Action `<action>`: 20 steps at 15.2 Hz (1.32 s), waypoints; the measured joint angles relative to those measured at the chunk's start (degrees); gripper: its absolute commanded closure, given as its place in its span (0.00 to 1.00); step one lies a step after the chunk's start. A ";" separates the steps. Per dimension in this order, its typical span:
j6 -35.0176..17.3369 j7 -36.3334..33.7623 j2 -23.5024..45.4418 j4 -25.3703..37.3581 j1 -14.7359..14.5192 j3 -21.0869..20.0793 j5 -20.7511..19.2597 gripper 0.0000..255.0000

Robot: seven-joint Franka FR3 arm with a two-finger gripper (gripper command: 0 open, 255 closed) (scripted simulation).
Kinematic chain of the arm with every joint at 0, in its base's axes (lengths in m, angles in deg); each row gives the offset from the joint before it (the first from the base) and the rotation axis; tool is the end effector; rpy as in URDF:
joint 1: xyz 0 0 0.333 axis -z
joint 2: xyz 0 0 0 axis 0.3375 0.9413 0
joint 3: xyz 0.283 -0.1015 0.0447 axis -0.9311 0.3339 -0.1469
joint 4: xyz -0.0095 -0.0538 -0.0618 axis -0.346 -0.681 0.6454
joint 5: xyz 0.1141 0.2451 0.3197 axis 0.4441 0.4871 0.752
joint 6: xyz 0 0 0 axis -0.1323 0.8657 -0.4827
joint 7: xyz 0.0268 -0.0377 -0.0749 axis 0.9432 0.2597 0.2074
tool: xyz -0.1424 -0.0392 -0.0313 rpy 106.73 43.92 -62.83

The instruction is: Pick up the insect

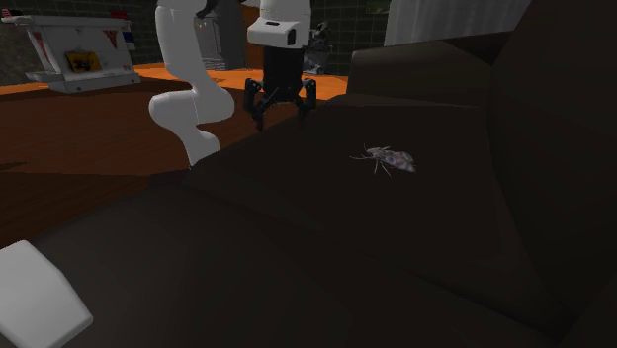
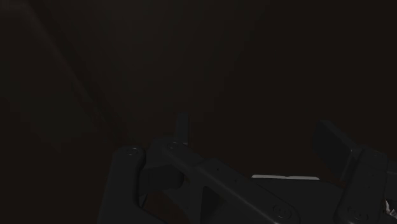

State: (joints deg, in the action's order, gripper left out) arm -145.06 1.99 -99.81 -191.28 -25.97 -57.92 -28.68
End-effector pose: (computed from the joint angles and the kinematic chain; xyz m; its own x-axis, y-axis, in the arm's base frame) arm 0.4349 0.2006 0.4618 0.9862 0.1455 -0.0788 0.1511 -0.9860 0.0700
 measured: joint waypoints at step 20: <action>6.58 -15.14 44.40 47.12 -14.26 -9.79 -20.99 0.00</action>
State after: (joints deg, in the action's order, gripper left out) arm -138.48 -13.15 -55.41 -144.15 -40.23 -67.71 -49.67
